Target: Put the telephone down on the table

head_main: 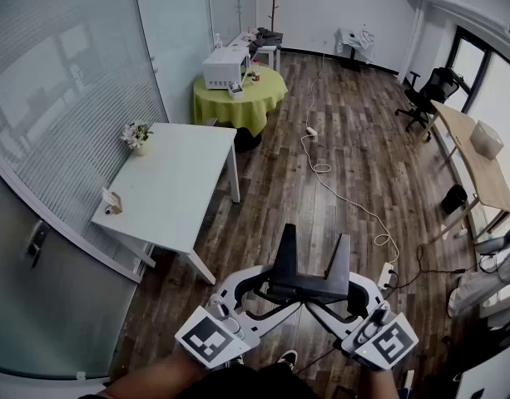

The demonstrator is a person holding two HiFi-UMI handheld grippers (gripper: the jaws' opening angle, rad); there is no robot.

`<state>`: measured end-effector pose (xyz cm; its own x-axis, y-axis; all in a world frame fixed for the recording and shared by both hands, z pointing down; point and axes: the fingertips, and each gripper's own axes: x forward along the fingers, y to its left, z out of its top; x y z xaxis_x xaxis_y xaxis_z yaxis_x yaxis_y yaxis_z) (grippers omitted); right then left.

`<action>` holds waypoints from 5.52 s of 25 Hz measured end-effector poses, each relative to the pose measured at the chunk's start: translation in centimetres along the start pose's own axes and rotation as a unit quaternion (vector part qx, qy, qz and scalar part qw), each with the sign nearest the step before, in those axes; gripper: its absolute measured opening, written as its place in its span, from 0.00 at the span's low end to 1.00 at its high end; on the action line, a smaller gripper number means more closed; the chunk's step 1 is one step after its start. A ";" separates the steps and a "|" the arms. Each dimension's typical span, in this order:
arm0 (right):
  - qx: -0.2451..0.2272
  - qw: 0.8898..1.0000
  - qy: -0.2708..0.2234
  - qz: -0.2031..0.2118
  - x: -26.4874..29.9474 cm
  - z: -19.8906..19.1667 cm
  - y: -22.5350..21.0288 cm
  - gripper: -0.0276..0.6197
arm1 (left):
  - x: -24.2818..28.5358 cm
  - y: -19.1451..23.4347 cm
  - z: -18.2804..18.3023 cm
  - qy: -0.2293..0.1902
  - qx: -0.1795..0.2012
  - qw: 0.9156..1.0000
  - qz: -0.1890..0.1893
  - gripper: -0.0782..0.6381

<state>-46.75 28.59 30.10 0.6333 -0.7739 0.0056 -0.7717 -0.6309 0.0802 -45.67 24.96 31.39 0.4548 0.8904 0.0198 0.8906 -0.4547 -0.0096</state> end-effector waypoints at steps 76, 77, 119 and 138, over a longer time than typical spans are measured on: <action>0.017 0.993 -0.001 0.116 24.2 -4.6 -22.2 0.40 | 10.5 30.5 -2.9 0.007 -0.009 0.994 0.105 0.47; 0.019 0.992 -0.002 0.121 24.7 -4.9 -22.8 0.40 | 10.8 31.2 -3.1 0.008 -0.010 0.994 0.109 0.47; 0.027 0.867 0.024 0.497 56.7 -10.0 -35.0 0.40 | 9.4 62.5 -8.0 0.041 -0.055 0.877 0.476 0.47; 0.026 0.760 0.119 0.639 75.8 -16.7 -21.9 0.40 | -8.8 73.6 -16.1 0.036 -0.149 0.778 0.609 0.47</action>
<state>19.12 -15.38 45.40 -0.6460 -0.7290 0.2264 -0.7633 0.6200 -0.1816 15.91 -16.69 46.60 0.9503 -0.2044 0.2347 -0.2465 -0.9547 0.1669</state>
